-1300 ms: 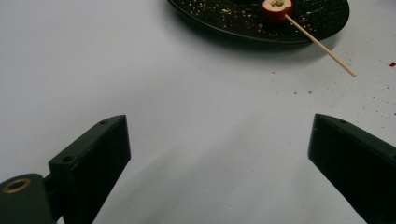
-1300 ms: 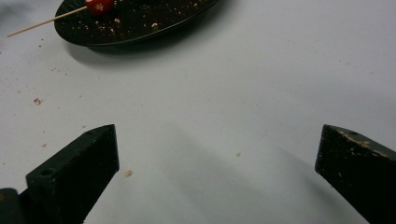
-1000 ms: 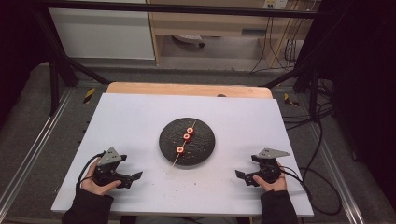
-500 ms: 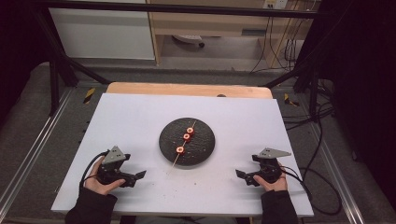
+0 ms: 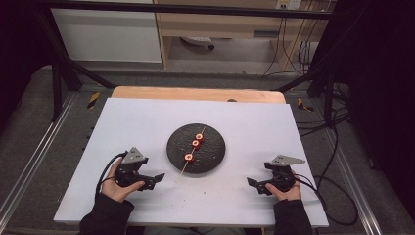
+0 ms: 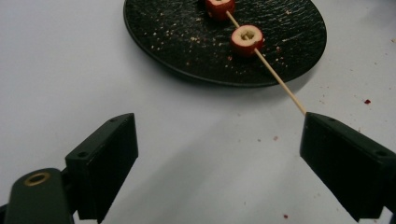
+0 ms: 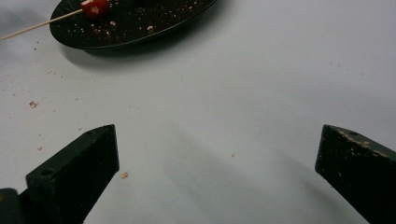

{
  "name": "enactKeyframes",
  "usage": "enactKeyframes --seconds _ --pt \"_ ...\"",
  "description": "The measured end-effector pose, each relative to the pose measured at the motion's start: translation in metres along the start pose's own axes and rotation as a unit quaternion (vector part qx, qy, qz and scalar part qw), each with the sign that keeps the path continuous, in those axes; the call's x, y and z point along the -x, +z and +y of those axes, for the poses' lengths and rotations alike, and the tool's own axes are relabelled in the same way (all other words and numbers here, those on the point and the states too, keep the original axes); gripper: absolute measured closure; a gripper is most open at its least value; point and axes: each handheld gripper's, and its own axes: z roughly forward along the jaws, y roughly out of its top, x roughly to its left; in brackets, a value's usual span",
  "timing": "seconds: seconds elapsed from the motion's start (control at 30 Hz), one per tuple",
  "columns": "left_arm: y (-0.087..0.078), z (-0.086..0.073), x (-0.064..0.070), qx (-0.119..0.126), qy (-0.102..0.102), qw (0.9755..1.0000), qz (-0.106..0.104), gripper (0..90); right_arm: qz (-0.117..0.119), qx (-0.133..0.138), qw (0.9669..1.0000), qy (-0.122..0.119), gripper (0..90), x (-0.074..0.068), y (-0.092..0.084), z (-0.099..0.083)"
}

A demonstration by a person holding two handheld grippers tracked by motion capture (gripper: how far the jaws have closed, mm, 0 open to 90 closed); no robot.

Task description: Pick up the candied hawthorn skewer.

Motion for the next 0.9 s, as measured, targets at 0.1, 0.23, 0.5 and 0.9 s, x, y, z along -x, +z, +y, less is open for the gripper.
enactKeyframes --seconds 0.1,0.23,0.5,0.9 --pt "0.007 0.008 0.005 -0.006 -0.005 1.0 0.0 14.8 0.001 0.0 1.0 0.001 0.6 0.0 0.0 0.0" --pt "0.019 0.019 0.011 -0.017 -0.014 0.9998 0.003 19.6 -0.002 -0.001 1.0 -0.001 0.6 0.0 0.0 0.0" --pt "0.038 0.037 0.024 -0.039 -0.011 0.999 0.02 33.8 -0.001 -0.002 1.0 0.0 0.6 0.0 0.0 0.0" --pt "0.068 0.05 0.038 -0.063 -0.009 0.9976 0.029 54.9 -0.001 -0.003 1.0 0.0 0.6 0.0 0.0 0.0"
